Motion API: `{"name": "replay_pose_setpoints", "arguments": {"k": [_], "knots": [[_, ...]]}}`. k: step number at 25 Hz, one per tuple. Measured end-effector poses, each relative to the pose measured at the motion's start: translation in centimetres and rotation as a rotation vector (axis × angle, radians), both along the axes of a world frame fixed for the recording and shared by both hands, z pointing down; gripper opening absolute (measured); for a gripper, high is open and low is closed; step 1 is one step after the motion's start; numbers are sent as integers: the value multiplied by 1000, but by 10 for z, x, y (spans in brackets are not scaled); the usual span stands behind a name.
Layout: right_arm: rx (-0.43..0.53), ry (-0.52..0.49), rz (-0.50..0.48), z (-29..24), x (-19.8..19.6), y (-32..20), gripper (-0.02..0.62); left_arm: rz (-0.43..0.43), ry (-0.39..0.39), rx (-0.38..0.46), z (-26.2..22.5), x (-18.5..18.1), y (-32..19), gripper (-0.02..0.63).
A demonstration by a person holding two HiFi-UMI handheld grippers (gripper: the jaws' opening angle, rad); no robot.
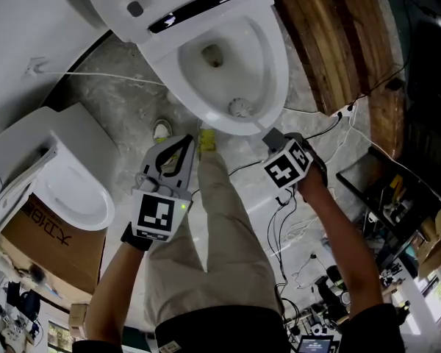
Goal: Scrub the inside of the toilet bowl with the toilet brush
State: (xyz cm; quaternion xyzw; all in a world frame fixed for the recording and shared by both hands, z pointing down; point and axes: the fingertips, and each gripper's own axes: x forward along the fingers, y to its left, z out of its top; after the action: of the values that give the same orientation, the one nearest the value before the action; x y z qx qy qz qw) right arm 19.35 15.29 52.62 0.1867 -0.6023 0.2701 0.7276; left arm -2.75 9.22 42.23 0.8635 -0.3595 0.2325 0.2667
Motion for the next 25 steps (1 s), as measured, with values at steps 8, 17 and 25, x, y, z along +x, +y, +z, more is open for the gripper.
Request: {"name": "replay_pose_setpoints", "arguments": {"k": [8, 17, 25], "knots": [[-22, -124, 154, 10, -24, -4, 169, 13, 9, -11, 5, 8, 5, 17], [-20, -230, 263, 31, -62, -36, 170, 21, -2, -2, 6, 8, -2, 17], [22, -256, 261, 41, -87, -70, 170, 41, -4, -12, 10, 15, 3, 17]]}}
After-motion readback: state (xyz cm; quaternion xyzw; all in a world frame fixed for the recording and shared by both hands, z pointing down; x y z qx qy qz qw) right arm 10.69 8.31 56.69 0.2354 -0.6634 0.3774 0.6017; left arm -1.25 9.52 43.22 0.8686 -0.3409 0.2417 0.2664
